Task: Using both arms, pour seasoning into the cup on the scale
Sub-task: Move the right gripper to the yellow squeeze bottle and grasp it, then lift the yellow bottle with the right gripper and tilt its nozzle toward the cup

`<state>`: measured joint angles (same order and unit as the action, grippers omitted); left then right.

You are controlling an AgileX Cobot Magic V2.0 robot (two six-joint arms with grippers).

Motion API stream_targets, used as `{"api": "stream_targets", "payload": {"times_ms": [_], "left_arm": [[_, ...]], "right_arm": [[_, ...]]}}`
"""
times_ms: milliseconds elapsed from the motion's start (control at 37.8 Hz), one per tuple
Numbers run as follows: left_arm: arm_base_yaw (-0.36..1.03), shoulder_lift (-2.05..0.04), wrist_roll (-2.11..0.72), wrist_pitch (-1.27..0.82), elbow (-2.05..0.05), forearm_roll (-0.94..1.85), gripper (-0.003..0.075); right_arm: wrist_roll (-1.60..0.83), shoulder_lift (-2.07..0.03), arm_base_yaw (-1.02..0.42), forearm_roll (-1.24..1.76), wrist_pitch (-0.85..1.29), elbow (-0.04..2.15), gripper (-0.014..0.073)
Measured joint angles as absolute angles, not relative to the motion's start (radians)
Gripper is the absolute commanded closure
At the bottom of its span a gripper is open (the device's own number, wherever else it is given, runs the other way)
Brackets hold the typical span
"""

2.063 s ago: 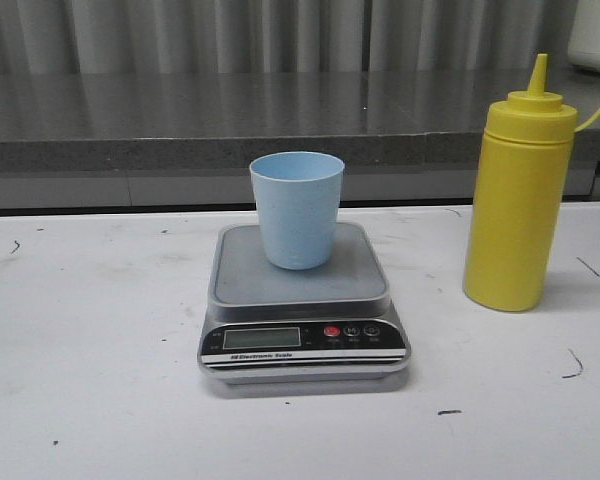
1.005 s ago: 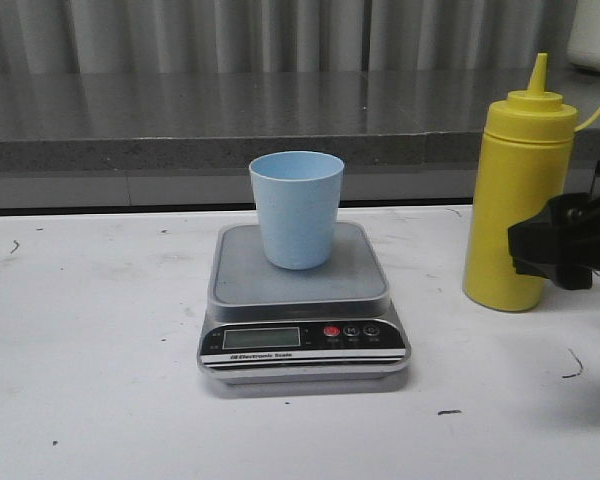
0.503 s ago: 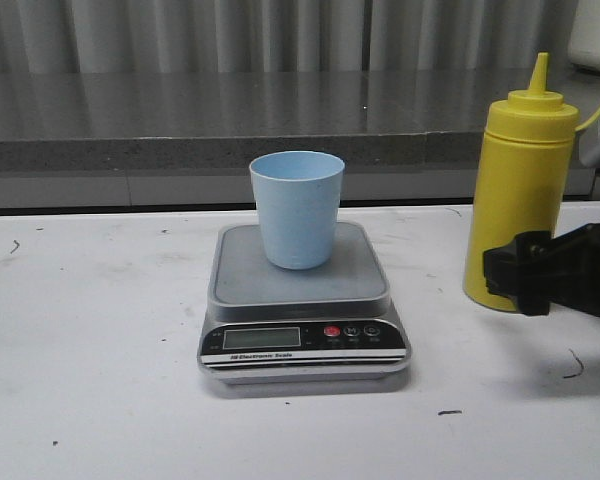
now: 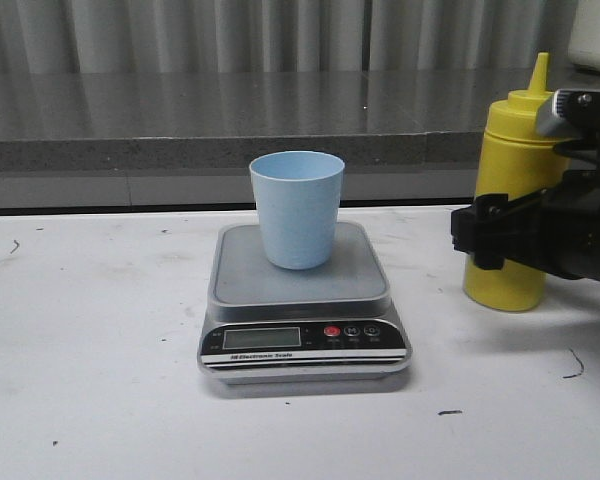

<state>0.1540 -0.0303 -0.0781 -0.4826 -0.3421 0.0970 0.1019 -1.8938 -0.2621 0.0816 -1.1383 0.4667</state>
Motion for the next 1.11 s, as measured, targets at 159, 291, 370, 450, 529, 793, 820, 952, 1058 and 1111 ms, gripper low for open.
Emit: {"api": "stream_targets", "payload": {"times_ms": [159,291,370,450,529,793,820,952,1058,1111], "left_arm": [[0.154,-0.03,-0.078,-0.483,-0.342,0.097,0.074],[0.154,-0.03,-0.078,-0.483,-0.342,0.097,0.074],[0.154,-0.03,-0.078,-0.483,-0.342,0.097,0.074],[0.154,-0.03,-0.078,-0.483,-0.342,0.097,0.074],[0.154,-0.03,-0.078,-0.483,-0.342,0.097,0.074],[0.154,-0.03,-0.078,-0.483,-0.342,0.097,0.074],[0.154,-0.03,-0.078,-0.483,-0.342,0.097,0.074],[0.154,-0.03,-0.078,-0.483,-0.342,0.097,0.074],[0.154,-0.03,-0.078,-0.483,-0.342,0.097,0.074],[0.154,-0.03,-0.078,-0.483,-0.342,0.097,0.074]], "right_arm": [[0.102,-1.949,-0.262,0.115,-1.138,0.496,-0.0019],[0.102,-1.953,-0.262,0.121,-1.138,0.5,-0.0019],[0.102,-1.953,-0.262,0.121,-1.138,0.5,-0.0019],[0.102,-1.953,-0.262,0.121,-1.138,0.5,-0.0019],[0.102,-1.953,-0.262,0.121,-1.138,0.5,-0.0017],[0.102,-1.953,-0.264,0.119,-1.138,0.5,0.0435],[0.102,-1.953,-0.264,0.119,-1.138,0.5,0.0469],[0.094,-1.944,-0.264,0.121,-1.125,0.5,0.0497],[0.018,-1.901,-0.264,0.123,-1.1,0.5,0.0497],[-0.049,-1.86,-0.264,0.123,-1.094,0.51,0.0497]]}}
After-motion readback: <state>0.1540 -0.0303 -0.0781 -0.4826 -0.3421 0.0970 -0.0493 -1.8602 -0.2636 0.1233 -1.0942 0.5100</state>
